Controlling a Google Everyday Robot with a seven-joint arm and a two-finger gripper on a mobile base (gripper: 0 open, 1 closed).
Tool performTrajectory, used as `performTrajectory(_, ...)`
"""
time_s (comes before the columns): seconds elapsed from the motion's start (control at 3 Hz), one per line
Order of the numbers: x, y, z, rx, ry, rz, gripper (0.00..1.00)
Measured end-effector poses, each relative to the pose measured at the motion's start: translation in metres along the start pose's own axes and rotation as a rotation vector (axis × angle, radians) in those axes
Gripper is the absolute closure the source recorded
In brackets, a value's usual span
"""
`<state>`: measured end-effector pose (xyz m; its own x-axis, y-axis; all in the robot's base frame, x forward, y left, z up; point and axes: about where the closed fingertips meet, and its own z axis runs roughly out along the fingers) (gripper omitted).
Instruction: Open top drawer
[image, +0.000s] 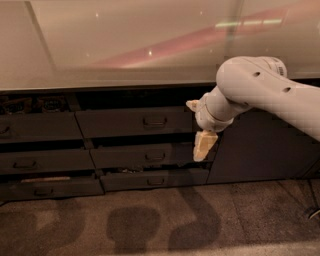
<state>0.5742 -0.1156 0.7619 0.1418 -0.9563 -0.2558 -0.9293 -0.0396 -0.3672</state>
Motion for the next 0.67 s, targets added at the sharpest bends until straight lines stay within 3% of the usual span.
performTrajectory(0.67,0.046,-0.011,0.061,-0.109,0.008,0.062,0.00)
